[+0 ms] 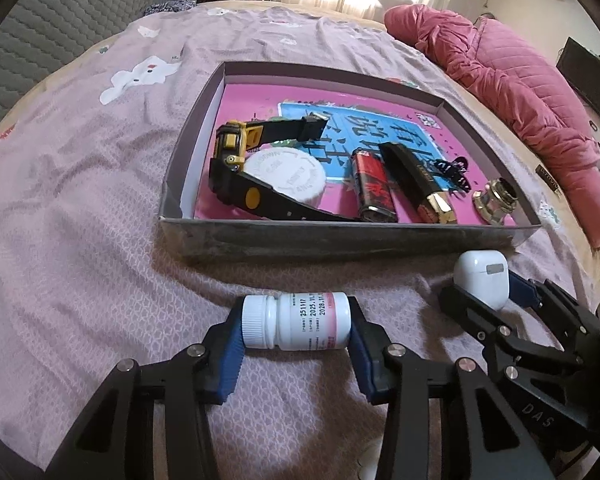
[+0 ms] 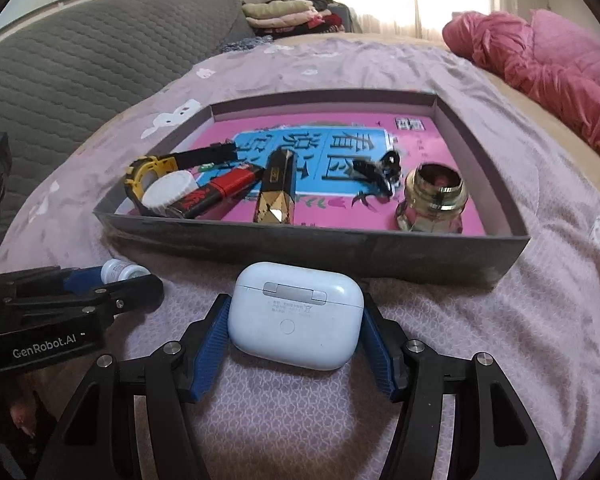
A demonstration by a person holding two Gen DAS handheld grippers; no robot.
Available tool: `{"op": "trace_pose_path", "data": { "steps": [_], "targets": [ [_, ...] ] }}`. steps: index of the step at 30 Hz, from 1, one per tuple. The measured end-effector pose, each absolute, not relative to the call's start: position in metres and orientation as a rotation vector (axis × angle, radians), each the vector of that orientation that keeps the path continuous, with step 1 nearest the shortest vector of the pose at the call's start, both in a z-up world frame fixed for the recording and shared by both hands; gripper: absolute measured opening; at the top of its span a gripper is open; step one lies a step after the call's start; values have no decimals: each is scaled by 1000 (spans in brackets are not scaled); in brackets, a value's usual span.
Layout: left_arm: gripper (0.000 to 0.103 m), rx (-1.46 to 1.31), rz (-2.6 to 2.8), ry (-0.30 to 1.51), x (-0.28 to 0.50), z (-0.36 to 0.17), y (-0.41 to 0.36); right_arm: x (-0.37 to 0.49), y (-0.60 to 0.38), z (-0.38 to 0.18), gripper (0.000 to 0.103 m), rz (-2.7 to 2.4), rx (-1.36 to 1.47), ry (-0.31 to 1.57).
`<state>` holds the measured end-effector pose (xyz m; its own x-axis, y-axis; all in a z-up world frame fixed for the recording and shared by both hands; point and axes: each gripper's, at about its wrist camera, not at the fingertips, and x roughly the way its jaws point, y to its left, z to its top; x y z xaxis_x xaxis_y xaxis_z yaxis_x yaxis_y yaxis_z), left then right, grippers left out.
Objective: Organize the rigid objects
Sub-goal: 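Carry the pill bottle into the tray with the left gripper while the right gripper carries the earbud case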
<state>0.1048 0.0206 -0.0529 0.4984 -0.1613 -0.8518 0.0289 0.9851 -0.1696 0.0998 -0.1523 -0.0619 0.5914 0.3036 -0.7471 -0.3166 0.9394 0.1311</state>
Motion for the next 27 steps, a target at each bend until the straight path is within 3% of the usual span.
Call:
{"op": "trace_pose_path", "data": {
  "steps": [13,27],
  "targets": [
    [46,-83,-119,903,88,-15,11,90,-168,-31,63,363,13,783],
    [46,-120,-103,874,117,-10,13,106,-169,-16,63,403,39,747]
  ]
}}
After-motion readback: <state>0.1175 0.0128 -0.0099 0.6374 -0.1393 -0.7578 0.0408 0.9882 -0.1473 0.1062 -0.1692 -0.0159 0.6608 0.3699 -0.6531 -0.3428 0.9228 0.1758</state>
